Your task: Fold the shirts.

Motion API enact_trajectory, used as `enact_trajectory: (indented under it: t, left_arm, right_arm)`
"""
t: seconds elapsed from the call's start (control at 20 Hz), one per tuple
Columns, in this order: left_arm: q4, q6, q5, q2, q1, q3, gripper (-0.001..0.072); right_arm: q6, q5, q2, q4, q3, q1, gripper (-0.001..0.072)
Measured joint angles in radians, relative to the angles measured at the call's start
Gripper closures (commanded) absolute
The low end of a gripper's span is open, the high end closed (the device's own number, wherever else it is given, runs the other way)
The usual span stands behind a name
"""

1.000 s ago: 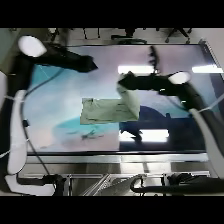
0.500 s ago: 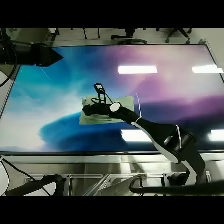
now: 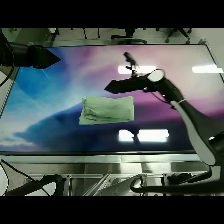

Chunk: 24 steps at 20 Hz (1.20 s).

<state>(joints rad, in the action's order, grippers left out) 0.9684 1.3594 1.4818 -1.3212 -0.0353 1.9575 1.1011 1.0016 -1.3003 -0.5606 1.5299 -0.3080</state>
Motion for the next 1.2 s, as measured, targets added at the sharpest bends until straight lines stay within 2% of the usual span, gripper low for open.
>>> enact_trajectory:
  t: [0.15, 0.35, 0.6, 0.65, 0.75, 0.8, 1.0, 1.2]
  left_arm:
    - [0.000, 0.000, 0.000, 0.000, 0.000, 0.000, 0.0693]
    - [-0.001, 0.001, 0.000, -0.004, 0.000, 0.000, 0.0693]
    - [-0.003, 0.002, 0.006, -0.019, 0.000, 0.000, 0.0693]
    - [-0.003, 0.002, 0.008, -0.022, 0.000, 0.000, 0.0693]
    - [-0.003, 0.003, 0.010, -0.026, 0.000, 0.000, 0.0693]
    - [-0.003, 0.005, 0.011, -0.027, 0.000, 0.000, 0.0693]
    - [-0.003, 0.005, 0.013, -0.029, -0.001, 0.000, 0.0693]
    - [-0.003, 0.005, 0.019, -0.030, -0.001, 0.000, 0.0693]
  right_arm:
    - [0.139, 0.097, 0.028, -0.190, -0.065, 0.120, 0.0064]
    - [0.209, 0.122, -0.010, -0.285, -0.187, 0.184, 0.0064]
    - [0.128, 0.081, -0.130, -0.172, -0.236, 0.204, 0.0074]
    - [0.101, 0.080, -0.151, -0.123, -0.238, 0.206, 0.0203]
    - [0.043, 0.072, -0.195, -0.040, -0.243, 0.205, 0.0622]
    - [0.007, 0.076, -0.211, 0.002, -0.245, 0.204, 0.0695]
    - [-0.117, 0.098, -0.214, 0.175, -0.243, 0.226, 0.0696]
    - [-0.151, 0.098, -0.114, 0.222, -0.242, 0.389, 0.0697]
